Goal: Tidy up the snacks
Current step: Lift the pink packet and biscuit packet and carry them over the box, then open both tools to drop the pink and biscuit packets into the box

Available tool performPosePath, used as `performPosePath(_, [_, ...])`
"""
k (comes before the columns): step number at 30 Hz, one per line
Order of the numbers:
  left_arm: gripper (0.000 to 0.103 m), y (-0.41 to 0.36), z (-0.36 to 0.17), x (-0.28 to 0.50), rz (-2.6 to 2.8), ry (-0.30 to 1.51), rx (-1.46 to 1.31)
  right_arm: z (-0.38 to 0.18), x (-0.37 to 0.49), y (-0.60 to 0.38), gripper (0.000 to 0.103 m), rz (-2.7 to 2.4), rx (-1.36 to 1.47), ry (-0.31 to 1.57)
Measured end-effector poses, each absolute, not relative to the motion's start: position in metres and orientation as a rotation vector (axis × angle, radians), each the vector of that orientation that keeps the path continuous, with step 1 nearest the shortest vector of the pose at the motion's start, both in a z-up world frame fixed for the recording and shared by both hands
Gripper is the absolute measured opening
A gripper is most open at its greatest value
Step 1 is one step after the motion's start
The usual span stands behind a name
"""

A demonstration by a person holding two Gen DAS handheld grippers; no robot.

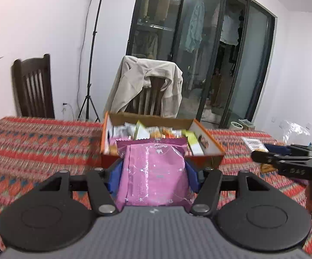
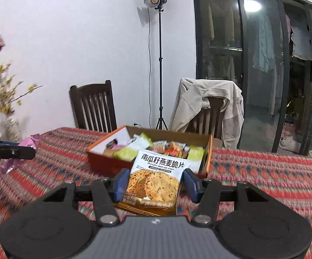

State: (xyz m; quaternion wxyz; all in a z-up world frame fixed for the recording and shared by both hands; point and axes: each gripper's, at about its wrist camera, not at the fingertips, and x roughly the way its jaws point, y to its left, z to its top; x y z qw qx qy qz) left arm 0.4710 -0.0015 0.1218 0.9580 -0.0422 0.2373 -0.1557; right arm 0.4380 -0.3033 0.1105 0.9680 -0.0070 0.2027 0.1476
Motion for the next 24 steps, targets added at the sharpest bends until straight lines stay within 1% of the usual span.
performPosePath(4, [0.061, -0.014, 0.122, 0.525, -0.335, 0.506, -0.122, 0.107, 0.501, -0.307, 0.055, 0.281, 0.002, 0.438])
performPosePath(8, [0.061, -0.028, 0.11, 0.565, -0.338, 0.54, -0.148, 0.091, 0.555, -0.309, 0.055, 0.255, 0.011, 0.483])
performPosePath(15, [0.061, -0.051, 0.089, 0.617, -0.346, 0.585, -0.155, 0.056, 0.623, -0.301, 0.055, 0.237, -0.029, 0.55])
performPosePath(20, [0.061, -0.068, 0.077, 0.644, -0.356, 0.6, -0.132, 0.031, 0.65, -0.297, 0.055, 0.246, -0.059, 0.576])
performPosePath(21, [0.061, -0.073, 0.074, 0.651, -0.356, 0.606, -0.126, 0.027, 0.652, -0.297, 0.057, 0.243, -0.075, 0.58])
performPosePath(22, [0.061, -0.078, 0.073, 0.657, -0.353, 0.612, -0.126, 0.023, 0.656, -0.296, 0.066, 0.243, -0.092, 0.59])
performPosePath(24, [0.061, -0.088, 0.07, 0.673, -0.368, 0.62, -0.125, 0.021, 0.661, -0.298, 0.068, 0.266, -0.115, 0.61])
